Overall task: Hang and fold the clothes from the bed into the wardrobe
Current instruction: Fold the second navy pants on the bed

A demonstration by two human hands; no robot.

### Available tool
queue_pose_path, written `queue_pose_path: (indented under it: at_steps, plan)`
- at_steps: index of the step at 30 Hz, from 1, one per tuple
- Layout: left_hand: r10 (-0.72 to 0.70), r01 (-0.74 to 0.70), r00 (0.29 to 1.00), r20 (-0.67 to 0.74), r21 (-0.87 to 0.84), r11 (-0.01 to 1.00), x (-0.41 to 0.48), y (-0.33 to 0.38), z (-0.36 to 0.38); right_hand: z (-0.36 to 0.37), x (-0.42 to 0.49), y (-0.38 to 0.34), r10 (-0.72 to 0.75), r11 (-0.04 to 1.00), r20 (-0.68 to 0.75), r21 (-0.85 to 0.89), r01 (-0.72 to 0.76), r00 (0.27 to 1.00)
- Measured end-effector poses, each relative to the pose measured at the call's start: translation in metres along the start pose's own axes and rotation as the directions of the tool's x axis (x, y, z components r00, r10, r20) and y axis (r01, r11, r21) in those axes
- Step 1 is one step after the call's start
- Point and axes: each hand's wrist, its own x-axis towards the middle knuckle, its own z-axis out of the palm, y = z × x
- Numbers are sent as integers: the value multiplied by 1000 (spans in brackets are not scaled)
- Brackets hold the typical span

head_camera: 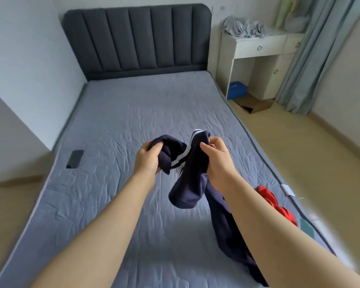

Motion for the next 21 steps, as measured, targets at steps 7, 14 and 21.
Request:
queue_pose_path:
  at_steps: [7, 14, 21]
  plan:
    - [154, -180, 957, 245, 87, 980, 2, 26, -67, 81, -9, -18, -56, 993, 199, 109, 35, 978]
    - [175, -271, 939, 294, 325, 906, -8, -1, -46, 66, -15, -2, 22, 996, 283, 79, -46, 959]
    - [113, -112, 993, -28, 27, 993, -9, 36, -18, 21, 4, -9, -52, 995, 71, -78, 57, 996]
